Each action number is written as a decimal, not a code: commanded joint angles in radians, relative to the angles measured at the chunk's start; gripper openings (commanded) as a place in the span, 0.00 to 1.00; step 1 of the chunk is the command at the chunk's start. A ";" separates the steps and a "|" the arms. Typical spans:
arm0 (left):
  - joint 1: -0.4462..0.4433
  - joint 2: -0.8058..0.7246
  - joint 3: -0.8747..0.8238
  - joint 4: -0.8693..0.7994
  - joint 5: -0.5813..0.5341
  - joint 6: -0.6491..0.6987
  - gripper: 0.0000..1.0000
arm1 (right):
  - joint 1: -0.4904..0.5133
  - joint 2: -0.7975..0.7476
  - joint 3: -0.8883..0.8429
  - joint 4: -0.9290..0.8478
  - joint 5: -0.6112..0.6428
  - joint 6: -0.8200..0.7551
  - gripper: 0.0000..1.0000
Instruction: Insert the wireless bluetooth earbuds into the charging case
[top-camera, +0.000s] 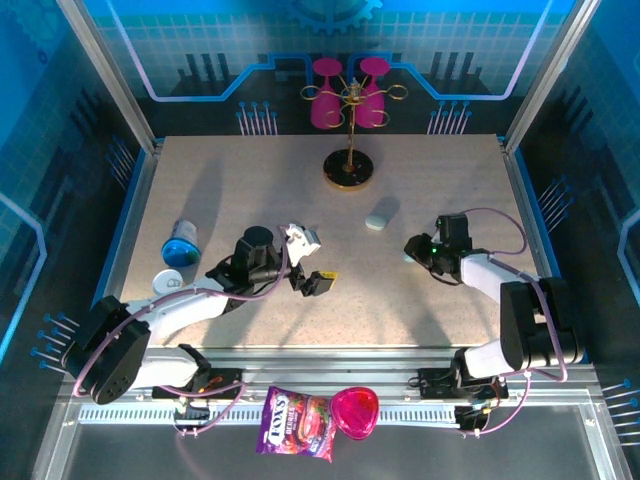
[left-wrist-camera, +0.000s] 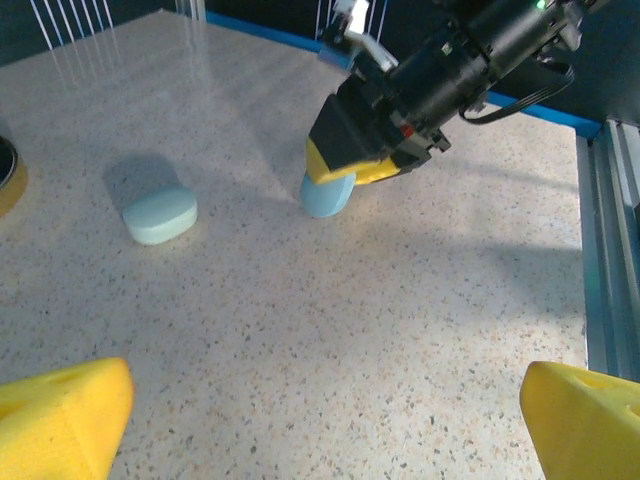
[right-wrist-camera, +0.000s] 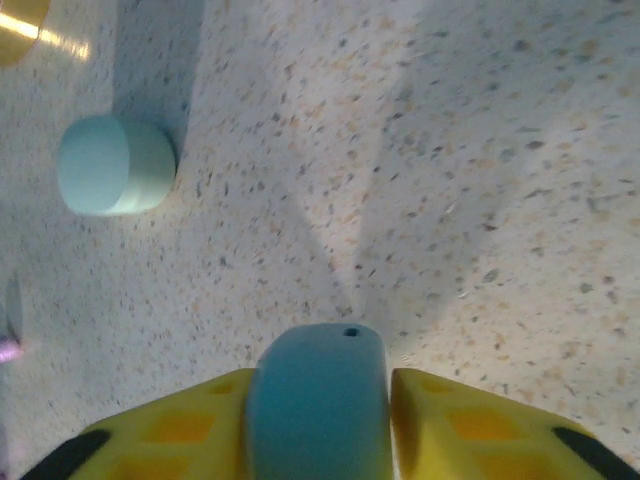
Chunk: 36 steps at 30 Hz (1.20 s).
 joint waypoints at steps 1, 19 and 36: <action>0.011 -0.047 0.071 -0.162 -0.058 0.006 0.99 | -0.032 -0.057 0.003 -0.040 0.021 -0.056 0.53; 0.205 -0.008 0.443 -1.134 -0.424 0.275 0.98 | 0.257 -0.297 0.146 -0.236 0.012 -0.514 0.83; 0.270 0.424 0.545 -1.163 -0.582 0.356 0.81 | 0.456 -0.198 0.149 -0.098 -0.075 -0.540 0.84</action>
